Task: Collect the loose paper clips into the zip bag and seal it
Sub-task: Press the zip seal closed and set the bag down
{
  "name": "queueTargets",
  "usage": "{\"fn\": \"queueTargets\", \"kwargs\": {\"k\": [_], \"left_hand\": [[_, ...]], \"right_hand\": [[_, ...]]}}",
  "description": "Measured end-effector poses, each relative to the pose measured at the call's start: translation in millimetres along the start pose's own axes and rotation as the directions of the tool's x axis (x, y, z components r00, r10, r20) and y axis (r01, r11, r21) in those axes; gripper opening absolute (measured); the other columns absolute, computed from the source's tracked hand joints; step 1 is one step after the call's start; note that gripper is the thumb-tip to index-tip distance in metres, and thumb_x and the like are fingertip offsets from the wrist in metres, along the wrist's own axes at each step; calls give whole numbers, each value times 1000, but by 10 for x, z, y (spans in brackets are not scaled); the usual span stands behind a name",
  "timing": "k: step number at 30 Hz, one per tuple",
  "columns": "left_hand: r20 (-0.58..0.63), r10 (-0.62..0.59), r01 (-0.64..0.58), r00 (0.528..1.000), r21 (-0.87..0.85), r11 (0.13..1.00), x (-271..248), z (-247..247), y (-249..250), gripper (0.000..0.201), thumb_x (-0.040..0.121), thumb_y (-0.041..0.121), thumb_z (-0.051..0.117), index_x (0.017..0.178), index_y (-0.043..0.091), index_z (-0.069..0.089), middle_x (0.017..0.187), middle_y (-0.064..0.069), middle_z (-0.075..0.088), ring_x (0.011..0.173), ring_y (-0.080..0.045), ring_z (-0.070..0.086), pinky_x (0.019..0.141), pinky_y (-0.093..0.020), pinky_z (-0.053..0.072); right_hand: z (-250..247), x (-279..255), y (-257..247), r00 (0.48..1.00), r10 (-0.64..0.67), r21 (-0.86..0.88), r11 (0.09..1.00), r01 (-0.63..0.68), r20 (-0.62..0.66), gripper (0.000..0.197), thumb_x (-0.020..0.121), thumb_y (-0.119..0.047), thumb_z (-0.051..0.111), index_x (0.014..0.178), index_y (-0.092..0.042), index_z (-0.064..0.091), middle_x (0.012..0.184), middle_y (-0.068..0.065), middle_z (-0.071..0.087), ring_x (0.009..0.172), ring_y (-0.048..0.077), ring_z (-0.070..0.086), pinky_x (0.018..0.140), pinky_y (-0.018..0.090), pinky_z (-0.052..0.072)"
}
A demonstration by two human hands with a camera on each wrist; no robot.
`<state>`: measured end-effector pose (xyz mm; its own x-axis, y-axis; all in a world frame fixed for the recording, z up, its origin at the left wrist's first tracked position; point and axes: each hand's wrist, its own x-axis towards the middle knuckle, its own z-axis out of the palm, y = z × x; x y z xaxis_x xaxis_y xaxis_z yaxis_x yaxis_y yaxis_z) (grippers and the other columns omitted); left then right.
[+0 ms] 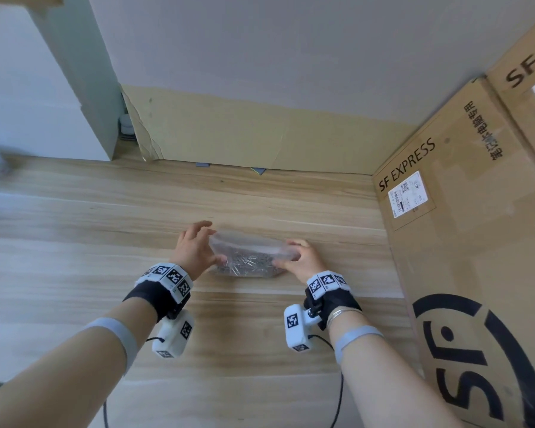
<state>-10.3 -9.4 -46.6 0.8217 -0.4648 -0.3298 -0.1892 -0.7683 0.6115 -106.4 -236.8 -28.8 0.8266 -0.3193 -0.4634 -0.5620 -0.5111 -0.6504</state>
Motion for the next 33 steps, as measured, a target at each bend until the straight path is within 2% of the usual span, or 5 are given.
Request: {"fn": "queueTargets", "kwargs": {"k": [3,15,21,25,33], "left_hand": [[106,-55,61,993,-47,997,82,34,-3,40,72,52,58,81,14,54,120,-6,53,115,-26,47,102,-39,37],[17,-52,55,998,-233,971,550,-144,441,30,91,36,44,68,18,38,62,1,44,59,-18,42,53,-25,30],[30,-62,68,998,-268,961,1040,-332,594,34,92,31,44,108,2,50,98,-9,59,84,-22,53,73,-30,43],[-2,-93,87,996,-320,943,1280,-285,594,36,93,29,43,117,3,47,112,-16,60,88,-22,54,74,-33,44],[-98,-192,175,976,-160,971,1545,-102,519,29,93,35,40,102,11,53,119,-12,53,117,-32,41,100,-43,31]], "right_hand": [[-6,-2,-15,1000,11,122,992,-11,-4,24,82,-33,64,92,-11,63,103,-4,60,94,10,54,83,24,37],[-96,449,-231,967,-27,165,984,71,-255,30,95,-27,41,96,-2,57,84,19,60,78,30,55,74,37,43],[-338,898,-371,939,-74,106,988,116,-336,22,94,-30,42,86,-11,51,66,-8,48,64,14,44,54,24,33],[-342,1114,-385,928,-61,126,985,114,-367,33,93,-32,43,111,-6,55,101,9,65,85,18,55,71,24,37],[-302,1383,-334,937,-59,157,980,120,-343,23,93,-28,44,100,-8,54,98,10,65,88,27,58,66,26,34]]}}
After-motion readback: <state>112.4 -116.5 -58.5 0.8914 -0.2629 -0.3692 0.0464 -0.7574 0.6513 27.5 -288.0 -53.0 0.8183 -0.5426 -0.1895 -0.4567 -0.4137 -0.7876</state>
